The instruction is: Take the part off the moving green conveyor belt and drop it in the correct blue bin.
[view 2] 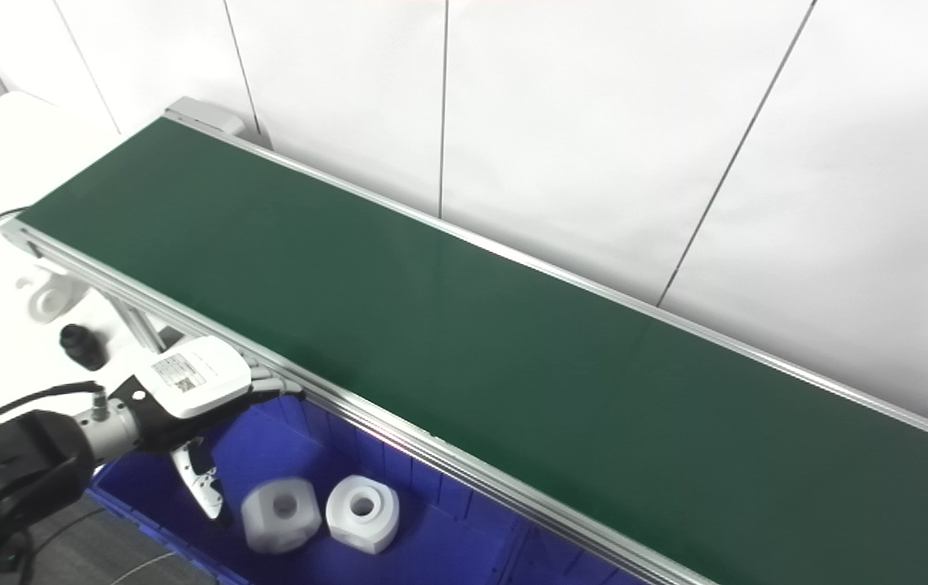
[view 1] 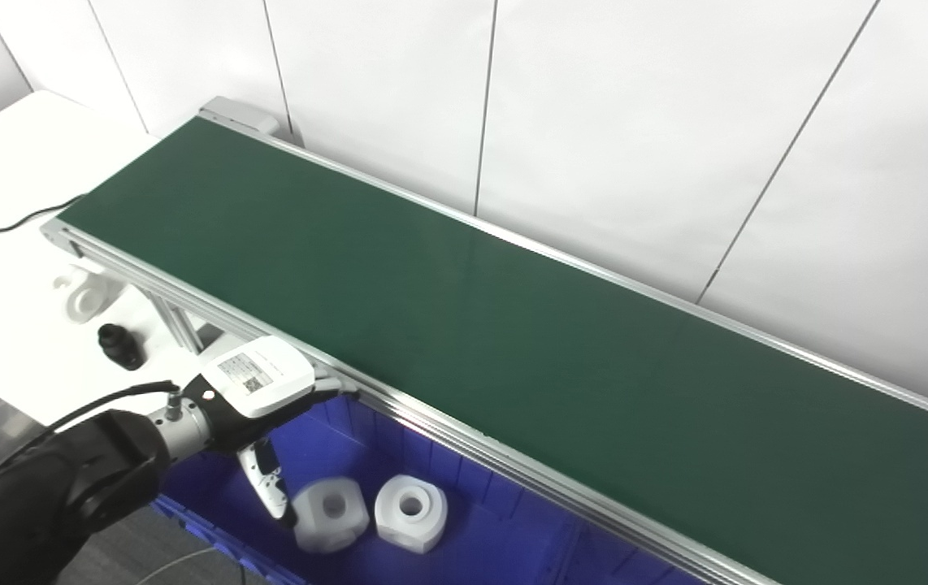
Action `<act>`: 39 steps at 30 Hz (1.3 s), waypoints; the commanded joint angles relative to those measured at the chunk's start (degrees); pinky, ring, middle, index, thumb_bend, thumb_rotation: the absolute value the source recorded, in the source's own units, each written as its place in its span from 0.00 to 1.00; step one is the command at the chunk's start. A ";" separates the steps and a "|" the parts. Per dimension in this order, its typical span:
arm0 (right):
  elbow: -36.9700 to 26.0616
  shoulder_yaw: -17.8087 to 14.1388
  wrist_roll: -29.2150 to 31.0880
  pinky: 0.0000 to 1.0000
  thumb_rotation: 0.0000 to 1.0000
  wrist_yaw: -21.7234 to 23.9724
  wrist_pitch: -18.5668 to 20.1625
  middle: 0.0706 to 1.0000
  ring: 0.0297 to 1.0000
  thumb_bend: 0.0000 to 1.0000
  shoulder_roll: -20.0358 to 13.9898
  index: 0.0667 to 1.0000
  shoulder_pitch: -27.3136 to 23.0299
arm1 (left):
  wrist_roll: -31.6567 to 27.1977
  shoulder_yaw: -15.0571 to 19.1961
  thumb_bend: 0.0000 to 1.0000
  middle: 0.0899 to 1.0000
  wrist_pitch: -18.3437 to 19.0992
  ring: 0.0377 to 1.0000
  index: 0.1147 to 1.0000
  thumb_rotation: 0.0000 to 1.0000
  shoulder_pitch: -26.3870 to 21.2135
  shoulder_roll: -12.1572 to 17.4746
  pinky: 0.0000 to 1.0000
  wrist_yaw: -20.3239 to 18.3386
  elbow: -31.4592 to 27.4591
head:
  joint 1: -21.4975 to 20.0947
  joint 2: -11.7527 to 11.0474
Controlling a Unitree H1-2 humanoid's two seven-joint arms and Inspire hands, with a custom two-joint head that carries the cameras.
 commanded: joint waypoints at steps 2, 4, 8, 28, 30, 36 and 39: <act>-1.83 0.09 -0.62 1.00 1.00 0.60 -1.17 1.00 0.99 0.71 0.54 1.00 0.46 | -5.33 1.92 1.00 0.74 0.47 0.71 0.76 0.56 0.95 -0.66 0.68 -0.07 -7.03 | -0.11 0.02; -1.84 0.14 -1.20 1.00 1.00 0.51 -1.08 1.00 0.99 0.71 0.75 1.00 0.36 | -9.85 2.88 1.00 0.74 1.31 0.71 0.74 0.56 1.70 -1.44 0.68 -0.55 -11.30 | -1.50 0.36; -1.82 0.35 -3.90 1.00 1.00 -0.22 -1.22 1.00 0.98 0.70 1.69 1.00 0.36 | -24.46 4.48 1.00 0.69 4.41 0.67 0.67 0.47 3.58 -3.45 0.62 -0.22 -19.72 | -6.98 1.85; 2.58 5.35 -12.98 0.87 0.82 -5.45 0.33 0.95 0.88 0.82 11.71 0.96 -1.57 | -49.11 -13.69 0.64 1.00 5.13 1.00 1.00 0.82 7.70 -25.83 1.00 0.65 1.94 | -48.20 5.53; 2.67 5.80 -13.68 0.87 0.83 -6.14 0.84 0.94 0.89 0.83 12.41 0.96 -1.94 | -48.48 -13.67 0.64 1.00 4.72 1.00 1.00 0.86 7.14 -25.05 1.00 0.23 4.12 | -49.42 5.91; 1.89 6.59 -13.98 0.89 0.83 -6.97 2.50 0.95 0.90 0.84 13.24 0.96 -2.70 | -47.71 -13.51 0.62 1.00 3.14 1.00 1.00 0.79 5.36 -22.57 1.00 -1.19 10.68 | -51.73 7.40; 1.04 6.67 -13.71 0.90 0.83 -6.88 3.68 0.95 0.90 0.85 13.43 0.96 -3.01 | -48.13 -13.08 0.66 1.00 2.60 1.00 1.00 0.76 4.59 -21.20 1.00 -1.94 12.49 | -53.58 9.21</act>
